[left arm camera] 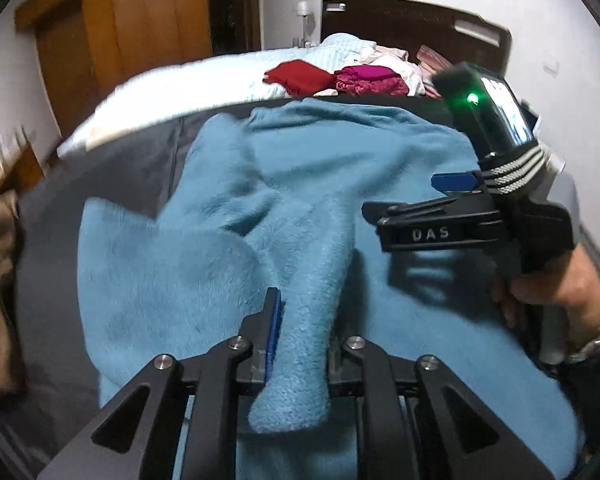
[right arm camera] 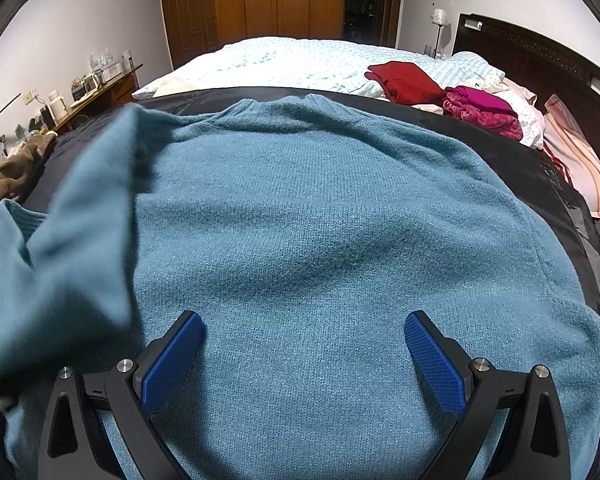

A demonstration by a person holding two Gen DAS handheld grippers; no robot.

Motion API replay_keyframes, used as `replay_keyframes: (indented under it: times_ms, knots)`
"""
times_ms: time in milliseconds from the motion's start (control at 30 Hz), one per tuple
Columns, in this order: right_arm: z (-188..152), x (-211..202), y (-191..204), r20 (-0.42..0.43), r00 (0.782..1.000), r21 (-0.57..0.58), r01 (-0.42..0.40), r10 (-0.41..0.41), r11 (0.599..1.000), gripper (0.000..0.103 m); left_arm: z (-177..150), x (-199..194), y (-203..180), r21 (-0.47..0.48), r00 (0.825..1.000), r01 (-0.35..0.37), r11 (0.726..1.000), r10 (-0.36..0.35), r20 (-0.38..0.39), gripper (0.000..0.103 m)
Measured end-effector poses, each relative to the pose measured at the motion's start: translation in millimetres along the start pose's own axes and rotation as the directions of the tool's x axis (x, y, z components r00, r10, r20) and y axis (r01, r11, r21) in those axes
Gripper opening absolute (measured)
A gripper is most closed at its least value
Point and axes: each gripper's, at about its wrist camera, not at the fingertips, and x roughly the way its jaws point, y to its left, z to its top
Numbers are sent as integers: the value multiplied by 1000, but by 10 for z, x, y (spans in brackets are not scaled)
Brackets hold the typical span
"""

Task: Fold clothes
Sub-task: 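Grasp a sweater sleeve with the left gripper and pull it outward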

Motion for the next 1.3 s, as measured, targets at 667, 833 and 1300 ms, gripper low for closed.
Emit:
replay_keyframes:
  times_ms: [667,833,1300]
  knots:
    - [4,-1,-21,0,1000,-2,0,0,1000,102,-214,-712,1473,-372,990,-35,928,83,114,78]
    - [3,-2,-23,0,1000,-2,0,0,1000,102,-84,-314,1705,-386,991,-112,916,130,22,78]
    - [3,-7,-36,0,1000,-2,-1,1,1000,102,19,8,1834,-409,997,-73,909,68,-27,11]
